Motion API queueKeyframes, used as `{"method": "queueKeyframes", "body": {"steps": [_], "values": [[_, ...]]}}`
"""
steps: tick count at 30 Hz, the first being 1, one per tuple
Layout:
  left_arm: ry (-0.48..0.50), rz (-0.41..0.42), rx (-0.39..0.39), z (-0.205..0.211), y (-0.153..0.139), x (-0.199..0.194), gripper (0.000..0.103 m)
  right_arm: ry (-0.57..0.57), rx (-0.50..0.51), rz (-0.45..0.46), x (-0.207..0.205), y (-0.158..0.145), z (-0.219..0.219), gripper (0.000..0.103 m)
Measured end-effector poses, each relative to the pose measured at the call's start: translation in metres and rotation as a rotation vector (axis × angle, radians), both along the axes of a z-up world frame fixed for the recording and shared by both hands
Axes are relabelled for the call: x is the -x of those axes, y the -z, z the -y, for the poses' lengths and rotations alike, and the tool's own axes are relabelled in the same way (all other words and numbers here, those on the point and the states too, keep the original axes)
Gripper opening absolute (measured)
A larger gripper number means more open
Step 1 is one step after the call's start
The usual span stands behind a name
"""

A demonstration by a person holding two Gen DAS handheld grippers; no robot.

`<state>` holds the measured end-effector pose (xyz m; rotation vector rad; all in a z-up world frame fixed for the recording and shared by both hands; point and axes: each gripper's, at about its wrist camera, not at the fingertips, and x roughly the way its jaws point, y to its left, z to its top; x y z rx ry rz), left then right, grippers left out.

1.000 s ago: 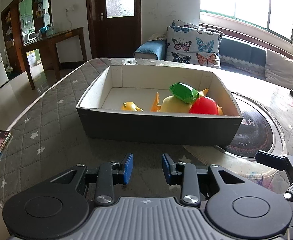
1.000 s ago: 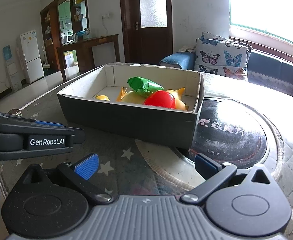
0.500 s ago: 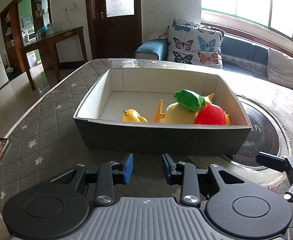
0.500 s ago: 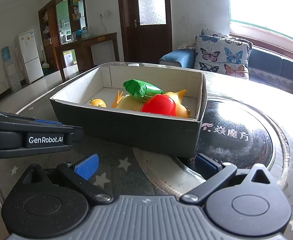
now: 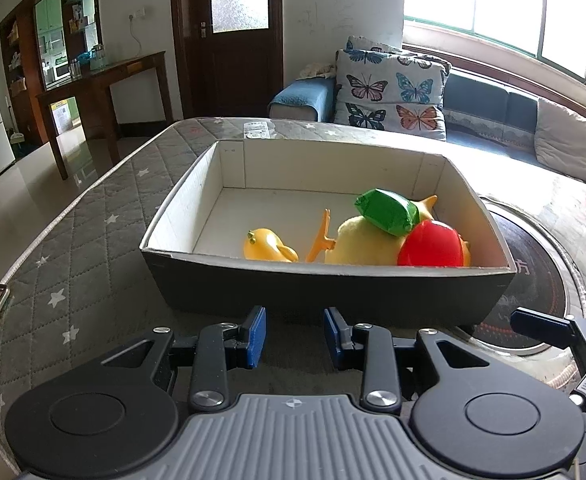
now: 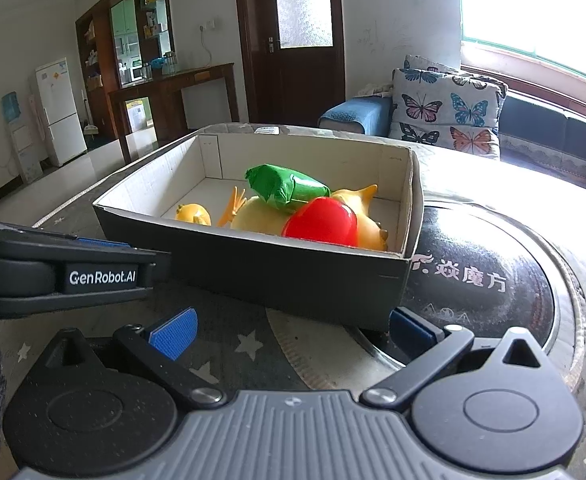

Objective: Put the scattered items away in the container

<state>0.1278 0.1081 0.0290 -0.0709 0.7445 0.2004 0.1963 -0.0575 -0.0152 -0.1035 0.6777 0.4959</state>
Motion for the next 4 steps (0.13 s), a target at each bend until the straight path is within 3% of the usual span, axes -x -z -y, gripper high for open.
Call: {"method": "queueKeyframes", "body": {"steps": [4], "values": [[-0.003,0.001,0.007,-0.003,-0.0003,-0.002,0.035,-0.002,0.004,0.002,-0.0014,0.0001,-0.0021,0.103]]}}
